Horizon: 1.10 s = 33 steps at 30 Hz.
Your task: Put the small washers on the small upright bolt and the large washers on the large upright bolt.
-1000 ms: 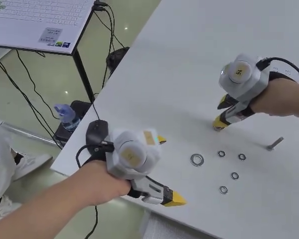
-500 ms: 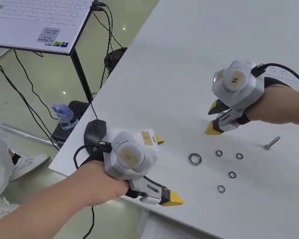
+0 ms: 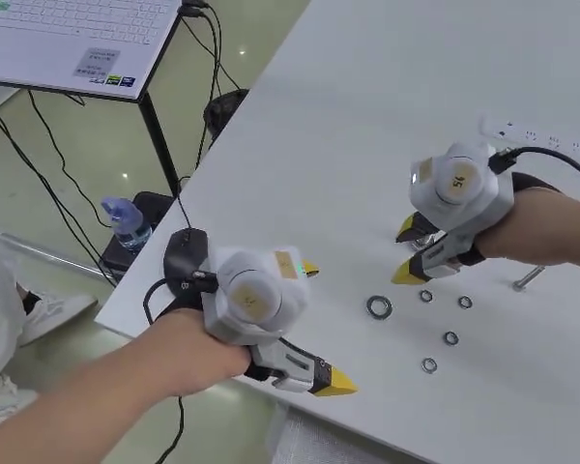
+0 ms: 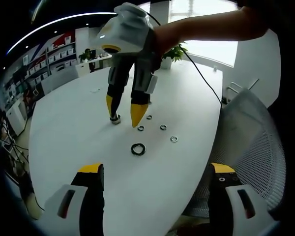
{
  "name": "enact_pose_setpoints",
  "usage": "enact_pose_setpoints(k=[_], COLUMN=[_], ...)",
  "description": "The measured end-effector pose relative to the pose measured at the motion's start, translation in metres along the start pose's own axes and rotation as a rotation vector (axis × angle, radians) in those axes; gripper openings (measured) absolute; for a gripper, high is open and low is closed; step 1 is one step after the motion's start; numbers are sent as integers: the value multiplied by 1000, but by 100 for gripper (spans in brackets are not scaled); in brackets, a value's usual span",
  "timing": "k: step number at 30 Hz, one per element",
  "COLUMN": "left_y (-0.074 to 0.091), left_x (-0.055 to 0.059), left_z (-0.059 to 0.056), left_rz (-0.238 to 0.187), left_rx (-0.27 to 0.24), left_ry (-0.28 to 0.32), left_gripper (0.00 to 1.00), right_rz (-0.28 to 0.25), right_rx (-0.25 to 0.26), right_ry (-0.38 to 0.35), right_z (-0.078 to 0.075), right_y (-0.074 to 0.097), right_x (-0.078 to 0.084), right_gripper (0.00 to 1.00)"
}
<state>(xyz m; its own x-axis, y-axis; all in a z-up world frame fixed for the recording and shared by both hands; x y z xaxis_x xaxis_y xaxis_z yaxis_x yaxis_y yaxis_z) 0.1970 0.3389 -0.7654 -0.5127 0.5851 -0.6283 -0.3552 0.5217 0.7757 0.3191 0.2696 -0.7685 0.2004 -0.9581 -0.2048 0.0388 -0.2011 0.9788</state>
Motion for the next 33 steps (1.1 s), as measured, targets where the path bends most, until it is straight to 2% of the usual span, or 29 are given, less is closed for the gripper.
enact_pose_setpoints(k=[11,17,23,29,31,33], left_y=[-2,-1,-3,-3,-2,-2], left_x=[2,3,2,1,0,0], left_z=[-2,-3,-4,-5,-5,-5], left_rz=[3,1,2,2,-1,1], left_rx=[4,3,3,7,8,9], left_ry=[-1,4,3,0,0,1], left_gripper=[87,87,87,87,86,86], right_rz=[9,29,48,58,58,70], right_rx=[-5,-11,-2,8,26,20], right_ry=[4,-1,0,23,30,25], right_z=[18,23,23,27,26,26], right_y=[-18,-42,-55,-64,-66,-69], right_x=[2,8,12,8,6,8], right_gripper=[38,38,38,38,37,37])
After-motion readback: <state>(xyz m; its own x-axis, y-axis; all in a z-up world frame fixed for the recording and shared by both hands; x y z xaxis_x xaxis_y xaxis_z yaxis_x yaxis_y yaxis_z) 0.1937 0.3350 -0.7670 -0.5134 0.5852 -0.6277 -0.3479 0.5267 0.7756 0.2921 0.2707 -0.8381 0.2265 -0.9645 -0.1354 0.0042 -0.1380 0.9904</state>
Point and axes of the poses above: the centre of the closed fingertips' face, and the gripper's own axes: y roughly backward along the fingers, z roughly to its left, x roughly out of its underside, the point moved 4 cm from there along y, roughly backward along the fingers, and after that the axes turned 12 degrees about z, right-handed, at the moved point
